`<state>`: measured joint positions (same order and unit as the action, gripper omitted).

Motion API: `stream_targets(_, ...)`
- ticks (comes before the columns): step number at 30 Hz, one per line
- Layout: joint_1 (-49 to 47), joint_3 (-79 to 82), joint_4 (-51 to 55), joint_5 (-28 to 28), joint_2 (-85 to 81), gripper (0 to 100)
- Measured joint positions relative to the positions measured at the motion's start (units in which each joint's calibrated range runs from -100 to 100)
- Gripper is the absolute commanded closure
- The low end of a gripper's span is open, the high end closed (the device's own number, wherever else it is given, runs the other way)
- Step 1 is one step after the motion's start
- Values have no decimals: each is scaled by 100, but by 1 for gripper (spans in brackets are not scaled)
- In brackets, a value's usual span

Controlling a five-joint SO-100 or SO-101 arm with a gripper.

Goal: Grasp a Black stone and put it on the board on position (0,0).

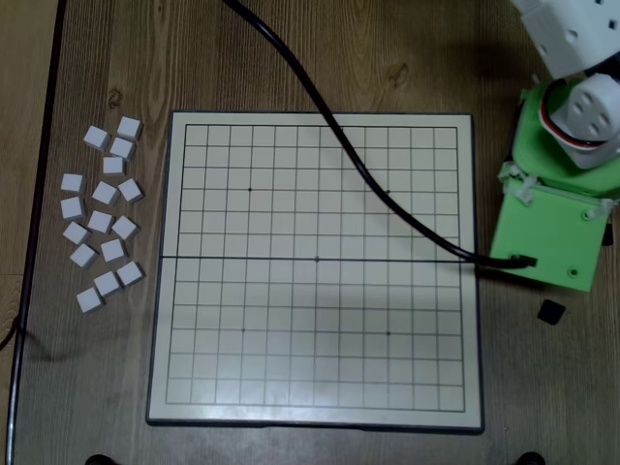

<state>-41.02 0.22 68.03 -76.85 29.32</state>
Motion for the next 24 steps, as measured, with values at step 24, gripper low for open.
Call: stream_targets(24, 205, -545, 151, -103, 100, 88)
